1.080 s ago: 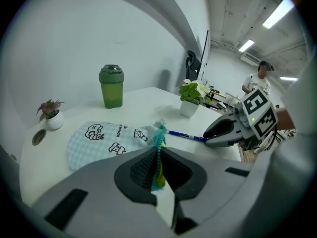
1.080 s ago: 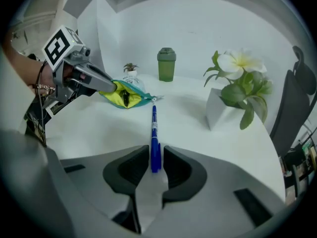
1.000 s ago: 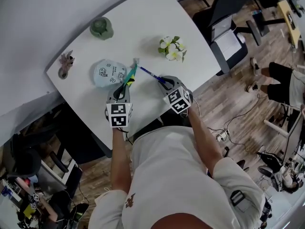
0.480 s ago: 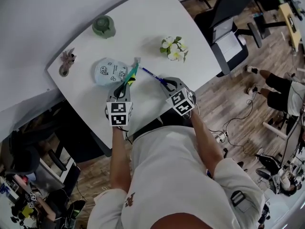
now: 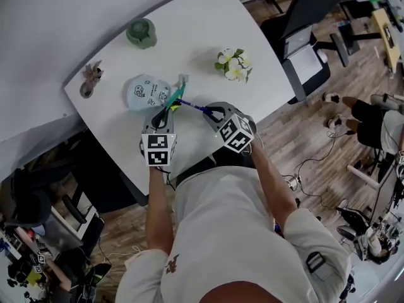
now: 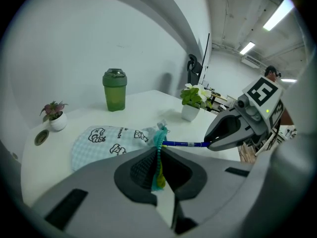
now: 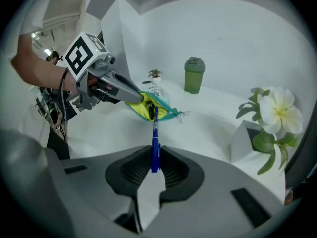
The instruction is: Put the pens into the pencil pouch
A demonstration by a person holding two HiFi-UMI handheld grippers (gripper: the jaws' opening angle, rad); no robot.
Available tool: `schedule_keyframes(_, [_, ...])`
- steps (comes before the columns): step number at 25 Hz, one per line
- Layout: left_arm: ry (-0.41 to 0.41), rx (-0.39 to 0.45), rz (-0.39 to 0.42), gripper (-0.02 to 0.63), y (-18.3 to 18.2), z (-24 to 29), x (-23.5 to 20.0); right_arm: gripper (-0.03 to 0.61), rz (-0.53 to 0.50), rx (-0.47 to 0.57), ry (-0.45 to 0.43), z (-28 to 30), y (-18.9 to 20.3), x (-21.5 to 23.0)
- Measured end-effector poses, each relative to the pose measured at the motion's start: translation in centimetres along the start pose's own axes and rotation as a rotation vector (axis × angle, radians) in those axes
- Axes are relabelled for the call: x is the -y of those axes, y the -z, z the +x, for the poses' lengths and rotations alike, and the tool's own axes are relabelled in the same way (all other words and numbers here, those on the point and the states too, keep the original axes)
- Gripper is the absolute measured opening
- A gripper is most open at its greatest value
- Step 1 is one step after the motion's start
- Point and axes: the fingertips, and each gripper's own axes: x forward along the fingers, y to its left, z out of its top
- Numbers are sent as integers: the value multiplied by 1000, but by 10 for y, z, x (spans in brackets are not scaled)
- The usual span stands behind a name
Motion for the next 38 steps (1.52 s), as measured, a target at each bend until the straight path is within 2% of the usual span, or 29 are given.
schedule_keyframes(5, [1,9,-7,9,-3,-4,0,60,-45,10,-32,14,-21,-5])
schedule_keyframes(15, [15,31,-18,9,-5,-7,-1,60,-62,68,-79,41,-69,-9])
schedule_keyframes(23, [42,54,-49,9,-6,-9,1,60,-2,142,-100,59,-90,-10])
schedule_keyframes(29, [69,44,-70,9,1,-2,5,63,78,189,-95,73,-94,-11])
schedule_keyframes(34, [79,25,-69,11,10,5,7,69,102,187,-53,77,-85,-9])
schedule_keyframes(38, [75,24,-55,21,13,7,6,117,88,167,-26,73,-78,-7])
